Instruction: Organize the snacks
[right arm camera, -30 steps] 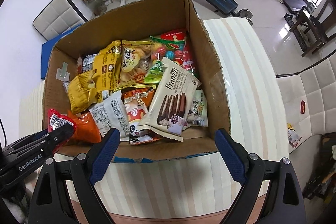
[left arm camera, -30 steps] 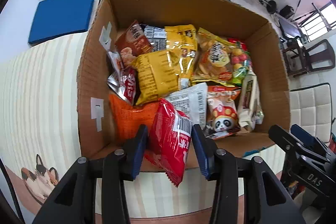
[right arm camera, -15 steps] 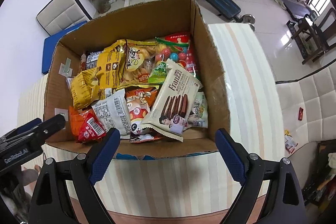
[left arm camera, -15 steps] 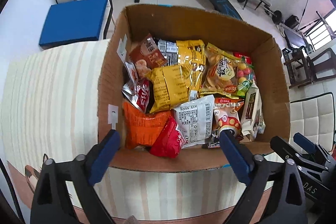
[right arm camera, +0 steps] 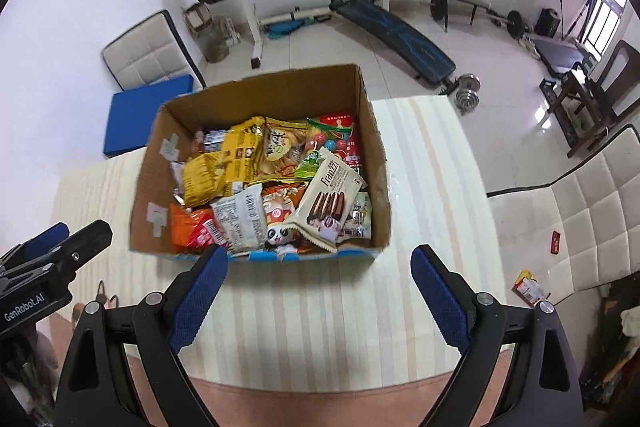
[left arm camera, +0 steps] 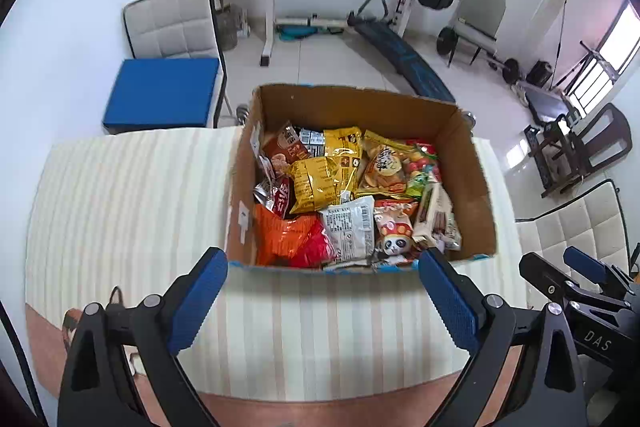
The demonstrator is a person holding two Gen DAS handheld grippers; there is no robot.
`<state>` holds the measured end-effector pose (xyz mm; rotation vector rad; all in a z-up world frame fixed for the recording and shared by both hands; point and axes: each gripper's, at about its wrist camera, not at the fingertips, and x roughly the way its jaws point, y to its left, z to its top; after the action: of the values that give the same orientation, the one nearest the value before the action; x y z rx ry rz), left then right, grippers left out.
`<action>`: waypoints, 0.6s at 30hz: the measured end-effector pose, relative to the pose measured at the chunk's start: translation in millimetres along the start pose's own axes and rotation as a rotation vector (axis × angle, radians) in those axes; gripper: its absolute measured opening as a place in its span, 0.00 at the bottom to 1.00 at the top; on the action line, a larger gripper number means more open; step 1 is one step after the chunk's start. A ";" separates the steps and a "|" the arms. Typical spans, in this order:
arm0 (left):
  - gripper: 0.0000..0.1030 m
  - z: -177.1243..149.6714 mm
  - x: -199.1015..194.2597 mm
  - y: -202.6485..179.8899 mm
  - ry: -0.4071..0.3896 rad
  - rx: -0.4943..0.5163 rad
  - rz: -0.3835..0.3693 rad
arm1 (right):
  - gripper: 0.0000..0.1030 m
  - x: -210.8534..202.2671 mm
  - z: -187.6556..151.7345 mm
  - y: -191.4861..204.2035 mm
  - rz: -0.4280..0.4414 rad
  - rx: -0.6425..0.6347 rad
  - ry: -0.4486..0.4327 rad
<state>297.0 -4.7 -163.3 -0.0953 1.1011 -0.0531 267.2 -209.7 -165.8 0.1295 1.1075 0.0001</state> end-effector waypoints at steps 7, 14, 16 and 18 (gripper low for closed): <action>0.95 -27.2 -65.1 -5.7 -0.092 0.006 0.011 | 0.93 -67.4 -36.8 -0.7 0.004 -0.023 -0.077; 0.95 -51.5 -114.9 -7.6 -0.157 -0.012 0.013 | 0.93 -133.3 -68.6 -0.7 0.015 -0.037 -0.144; 0.95 -58.7 -126.8 -10.1 -0.174 -0.003 0.020 | 0.93 -150.2 -77.5 -0.2 0.008 -0.044 -0.164; 0.95 -65.6 -137.2 -13.4 -0.189 0.007 0.024 | 0.93 -164.1 -84.6 0.7 0.009 -0.050 -0.176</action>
<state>176.6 -9.0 -69.6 -0.0792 0.9128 -0.0257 118.4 -210.8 -56.6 0.0874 0.9307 0.0242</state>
